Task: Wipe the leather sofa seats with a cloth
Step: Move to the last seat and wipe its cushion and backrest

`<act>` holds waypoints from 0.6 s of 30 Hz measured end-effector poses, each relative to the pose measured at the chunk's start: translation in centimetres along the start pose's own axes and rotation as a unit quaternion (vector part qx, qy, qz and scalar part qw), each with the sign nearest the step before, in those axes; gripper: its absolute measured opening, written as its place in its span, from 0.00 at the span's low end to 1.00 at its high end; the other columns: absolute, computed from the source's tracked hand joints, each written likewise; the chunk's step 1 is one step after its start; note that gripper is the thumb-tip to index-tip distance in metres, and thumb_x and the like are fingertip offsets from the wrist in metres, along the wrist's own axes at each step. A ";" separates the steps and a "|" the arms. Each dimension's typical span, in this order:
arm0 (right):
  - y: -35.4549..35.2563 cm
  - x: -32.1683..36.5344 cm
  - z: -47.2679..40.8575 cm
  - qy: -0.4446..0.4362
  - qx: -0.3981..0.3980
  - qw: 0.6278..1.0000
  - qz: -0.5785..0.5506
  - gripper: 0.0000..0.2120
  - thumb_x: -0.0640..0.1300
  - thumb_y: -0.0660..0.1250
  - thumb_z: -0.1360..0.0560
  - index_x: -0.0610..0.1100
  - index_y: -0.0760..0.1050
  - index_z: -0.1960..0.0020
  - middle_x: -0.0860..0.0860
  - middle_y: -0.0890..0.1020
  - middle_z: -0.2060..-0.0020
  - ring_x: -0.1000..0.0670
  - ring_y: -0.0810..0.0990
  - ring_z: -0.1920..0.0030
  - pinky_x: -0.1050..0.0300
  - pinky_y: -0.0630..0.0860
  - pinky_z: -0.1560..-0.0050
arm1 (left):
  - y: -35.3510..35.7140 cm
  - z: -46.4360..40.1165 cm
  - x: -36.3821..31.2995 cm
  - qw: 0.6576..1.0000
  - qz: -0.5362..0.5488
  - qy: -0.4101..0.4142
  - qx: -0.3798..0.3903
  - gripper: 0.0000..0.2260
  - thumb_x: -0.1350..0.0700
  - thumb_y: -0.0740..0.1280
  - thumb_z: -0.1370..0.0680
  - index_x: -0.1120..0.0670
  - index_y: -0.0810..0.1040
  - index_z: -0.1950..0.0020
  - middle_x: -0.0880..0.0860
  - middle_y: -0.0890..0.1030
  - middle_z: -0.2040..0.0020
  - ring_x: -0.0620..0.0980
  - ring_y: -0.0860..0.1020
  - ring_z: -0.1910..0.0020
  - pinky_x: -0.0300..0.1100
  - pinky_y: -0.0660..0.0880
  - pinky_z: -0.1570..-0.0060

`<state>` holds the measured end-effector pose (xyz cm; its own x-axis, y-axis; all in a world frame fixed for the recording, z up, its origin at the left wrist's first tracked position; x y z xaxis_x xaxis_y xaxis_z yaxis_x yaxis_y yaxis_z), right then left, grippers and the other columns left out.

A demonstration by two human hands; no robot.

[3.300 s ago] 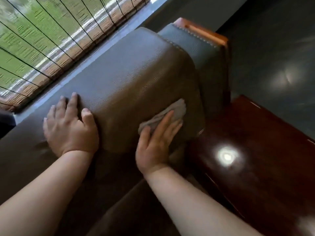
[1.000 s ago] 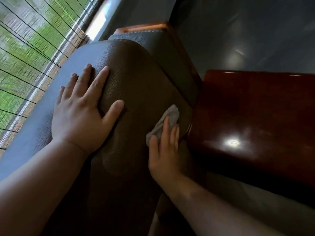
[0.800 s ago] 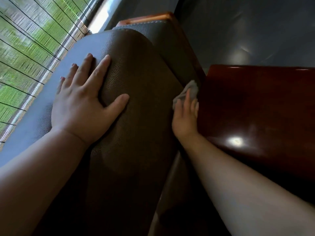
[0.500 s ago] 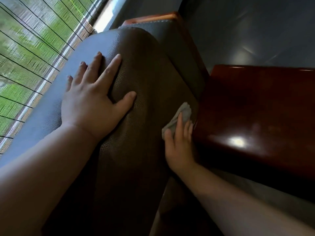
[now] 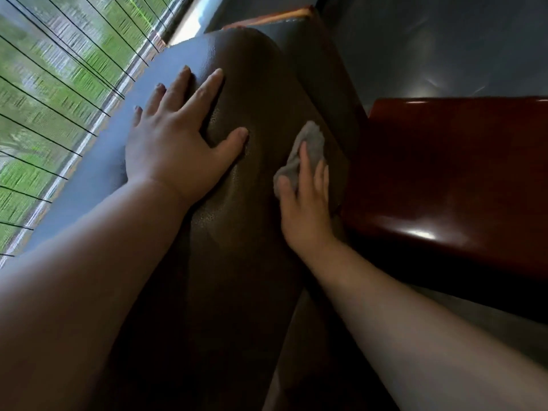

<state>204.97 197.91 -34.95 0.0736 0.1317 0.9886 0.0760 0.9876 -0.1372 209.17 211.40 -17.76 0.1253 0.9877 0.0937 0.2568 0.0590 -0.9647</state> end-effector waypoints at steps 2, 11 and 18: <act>0.1 -0.7 -0.9 0.071 -0.039 0.997 -0.015 0.31 0.65 0.49 0.17 0.66 0.40 0.18 0.48 0.42 0.16 0.46 0.37 0.17 0.41 0.40 0.18 | 0.0 0.0 0.2 1.000 -0.009 0.002 -0.012 0.37 0.24 0.56 0.26 0.30 0.53 0.18 0.48 0.59 0.15 0.58 0.58 0.17 0.63 0.59 0.21; 6.7 4.4 16.9 -0.042 0.098 0.994 0.035 0.31 0.73 0.34 0.24 0.69 0.24 0.25 0.48 0.26 0.20 0.49 0.20 0.24 0.43 0.30 0.20 | -2.6 6.7 1.9 0.993 0.010 0.024 0.112 0.37 0.28 0.56 0.24 0.32 0.50 0.16 0.43 0.51 0.14 0.47 0.49 0.15 0.55 0.50 0.17; 7.1 8.0 8.7 -0.061 0.012 0.993 0.102 0.39 0.71 0.30 0.23 0.58 0.45 0.15 0.42 0.37 0.17 0.38 0.31 0.19 0.41 0.32 0.20 | -4.4 15.3 6.4 0.996 0.068 0.029 0.044 0.27 0.39 0.48 0.17 0.37 0.60 0.16 0.40 0.59 0.16 0.39 0.55 0.17 0.47 0.54 0.17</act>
<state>197.45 206.67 -27.51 -0.0352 0.3372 0.9408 0.0474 0.9409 -0.3354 194.23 219.72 -16.68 0.2098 0.9774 -0.0274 0.1482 -0.0595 -0.9872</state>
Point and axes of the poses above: each hand's wrist, its own z-axis away from the middle knuckle, its own y-axis out of the palm, x = y × z, the point moved 4 cm from there along -z, towards the middle knuckle
